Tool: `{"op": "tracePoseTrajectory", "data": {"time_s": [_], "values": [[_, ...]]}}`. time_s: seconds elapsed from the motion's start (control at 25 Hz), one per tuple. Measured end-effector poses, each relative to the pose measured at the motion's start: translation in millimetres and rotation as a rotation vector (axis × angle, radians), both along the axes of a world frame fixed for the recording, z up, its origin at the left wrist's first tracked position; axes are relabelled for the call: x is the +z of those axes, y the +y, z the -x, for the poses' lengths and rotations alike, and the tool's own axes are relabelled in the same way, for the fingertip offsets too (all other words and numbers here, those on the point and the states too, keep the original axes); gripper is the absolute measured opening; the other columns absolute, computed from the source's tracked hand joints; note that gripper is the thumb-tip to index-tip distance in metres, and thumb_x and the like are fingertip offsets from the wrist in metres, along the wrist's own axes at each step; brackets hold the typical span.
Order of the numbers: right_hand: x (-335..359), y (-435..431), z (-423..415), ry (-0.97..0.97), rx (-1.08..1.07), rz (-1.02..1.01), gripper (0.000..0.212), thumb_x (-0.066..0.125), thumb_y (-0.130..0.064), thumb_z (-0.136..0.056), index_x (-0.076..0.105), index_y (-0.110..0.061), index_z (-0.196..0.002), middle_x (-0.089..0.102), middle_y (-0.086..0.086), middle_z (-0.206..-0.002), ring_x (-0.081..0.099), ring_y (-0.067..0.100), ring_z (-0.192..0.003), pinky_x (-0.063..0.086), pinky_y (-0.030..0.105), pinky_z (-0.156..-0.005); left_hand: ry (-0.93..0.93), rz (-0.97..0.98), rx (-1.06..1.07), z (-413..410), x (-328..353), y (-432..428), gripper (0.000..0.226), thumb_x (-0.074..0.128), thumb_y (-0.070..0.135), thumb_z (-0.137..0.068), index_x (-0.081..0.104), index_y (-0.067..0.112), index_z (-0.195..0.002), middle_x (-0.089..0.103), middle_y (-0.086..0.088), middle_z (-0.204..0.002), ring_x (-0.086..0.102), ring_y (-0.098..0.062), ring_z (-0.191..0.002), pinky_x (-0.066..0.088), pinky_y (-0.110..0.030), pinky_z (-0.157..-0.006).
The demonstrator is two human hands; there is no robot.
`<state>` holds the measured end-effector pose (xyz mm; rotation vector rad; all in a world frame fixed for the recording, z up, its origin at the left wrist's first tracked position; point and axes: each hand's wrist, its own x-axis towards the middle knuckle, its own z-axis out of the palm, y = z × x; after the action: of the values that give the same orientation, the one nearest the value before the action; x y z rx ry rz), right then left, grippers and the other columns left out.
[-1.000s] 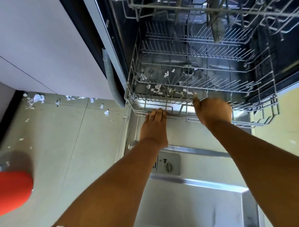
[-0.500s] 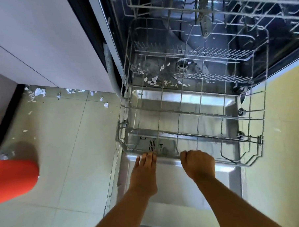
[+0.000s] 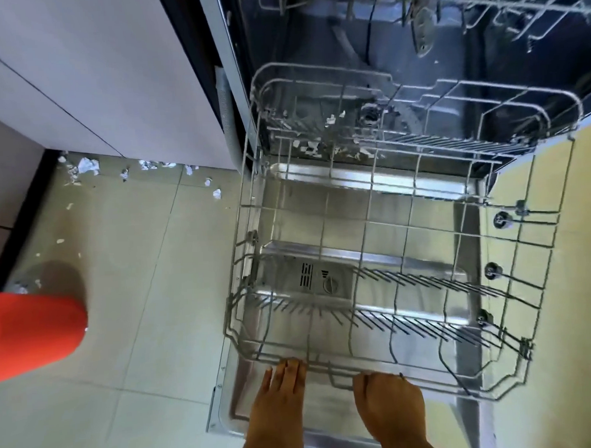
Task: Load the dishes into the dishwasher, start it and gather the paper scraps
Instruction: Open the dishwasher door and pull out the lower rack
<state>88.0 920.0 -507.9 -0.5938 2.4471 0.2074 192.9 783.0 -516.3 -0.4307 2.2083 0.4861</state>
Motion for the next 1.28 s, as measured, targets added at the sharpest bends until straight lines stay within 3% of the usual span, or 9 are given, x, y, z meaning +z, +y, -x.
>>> {"op": "tracePoseTrajectory", "data": {"time_s": [0.08, 0.16, 0.28, 0.48, 0.6, 0.88, 0.96, 1.12, 1.28], "values": [[1.6, 1.9, -7.6, -0.021, -0.019, 0.006, 0.045, 0.043, -0.036, -0.074, 0.055, -0.015, -0.036, 0.049, 0.004, -0.032, 0.050, 0.023, -0.029, 0.045, 0.027, -0.039, 0.097, 0.020, 0.075, -11.0, -1.9, -1.1, 0.086, 0.059, 0.025, -0.076, 0.014, -0.001, -0.145, 0.013, -0.016, -0.154, 0.028, -0.029, -0.140, 0.019, -0.040, -0.115], [1.7, 2.6, -9.3, -0.006, -0.037, 0.069, 0.050, 0.037, -0.037, -0.076, 0.053, -0.015, -0.033, 0.047, 0.005, -0.031, 0.046, 0.024, -0.027, 0.042, 0.026, -0.036, 0.217, 0.017, 0.086, -25.6, -10.5, 4.7, 0.062, 0.043, 0.029, -0.066, 0.048, 0.005, -0.123, 0.046, -0.014, -0.127, 0.066, -0.026, -0.105, 0.048, -0.038, -0.094], [7.5, 3.3, -3.7, -0.066, -0.031, 0.065, 0.052, 0.036, -0.037, -0.079, 0.056, -0.015, -0.036, 0.049, 0.004, -0.033, 0.047, 0.022, -0.028, 0.040, 0.026, -0.037, 0.243, 0.089, 0.056, -31.6, -8.9, 9.9, 0.060, 0.021, 0.015, -0.067, 0.072, 0.012, -0.099, 0.070, -0.008, -0.101, 0.071, -0.024, -0.087, 0.057, -0.037, -0.069], [25.7, 1.3, -4.1, -0.051, -0.037, 0.047, 0.066, 0.009, -0.060, -0.087, 0.069, -0.033, -0.091, 0.064, 0.007, -0.081, 0.065, 0.011, -0.077, 0.045, 0.023, -0.070, 0.271, 0.063, 0.173, -41.4, -9.1, 22.5, 0.025, 0.040, 0.018, -0.079, 0.052, 0.018, -0.101, 0.070, -0.003, -0.089, 0.072, -0.018, -0.074, 0.057, -0.031, -0.061], [40.8, -0.5, -7.6, -0.129, -0.013, 0.010, 0.068, 0.006, -0.068, -0.087, 0.067, -0.038, -0.094, 0.066, 0.003, -0.092, 0.063, 0.010, -0.078, 0.037, 0.021, -0.067, 0.351, 0.030, 0.250, -60.8, -17.8, 22.9, 0.029, 0.041, 0.028, -0.081, 0.050, 0.020, -0.107, 0.057, -0.002, -0.106, 0.072, -0.016, -0.081, 0.057, -0.030, -0.065], [40.8, 3.4, -9.6, -0.109, -0.028, -0.006, 0.045, 0.026, -0.045, -0.095, 0.067, -0.029, -0.099, 0.067, 0.002, -0.108, 0.064, 0.008, -0.086, 0.037, 0.023, -0.067, 0.253, -0.103, 0.318, -53.1, -8.7, 10.6, 0.040, 0.043, 0.021, -0.069, 0.050, 0.018, -0.108, 0.074, 0.000, -0.086, 0.072, -0.018, -0.079, 0.057, -0.032, -0.063], [43.5, -0.7, -11.3, -0.061, -0.049, 0.013, 0.043, 0.028, -0.043, -0.095, 0.068, -0.029, -0.089, 0.070, 0.001, -0.100, 0.065, 0.009, -0.082, 0.039, 0.024, -0.066, 0.229, -0.125, 0.295, -54.0, -8.3, 9.5, 0.040, 0.042, 0.021, -0.068, 0.050, 0.017, -0.107, 0.074, -0.001, -0.087, 0.072, -0.019, -0.079, 0.057, -0.032, -0.062], [34.1, 3.6, -16.5, -0.011, -0.068, 0.017, 0.036, 0.053, -0.031, -0.075, 0.053, -0.025, -0.039, 0.048, 0.006, -0.038, 0.043, 0.015, -0.032, 0.023, 0.020, -0.043, 0.180, -0.087, 0.226, -54.5, -5.7, 15.5, 0.044, 0.039, 0.020, -0.065, 0.049, 0.015, -0.108, 0.074, -0.003, -0.088, 0.072, -0.021, -0.080, 0.057, -0.033, -0.062], [30.4, 17.8, -29.1, 0.053, 0.011, 0.117, 0.046, 0.042, -0.033, -0.070, 0.043, -0.024, -0.025, 0.034, 0.004, -0.024, 0.020, 0.015, -0.024, 0.015, 0.014, -0.043, 0.133, -0.044, 0.079, -52.4, -3.9, 27.7, 0.044, 0.055, 0.027, -0.060, 0.071, 0.016, -0.099, 0.074, -0.002, -0.086, 0.072, -0.020, -0.079, 0.057, -0.033, -0.061]]}}
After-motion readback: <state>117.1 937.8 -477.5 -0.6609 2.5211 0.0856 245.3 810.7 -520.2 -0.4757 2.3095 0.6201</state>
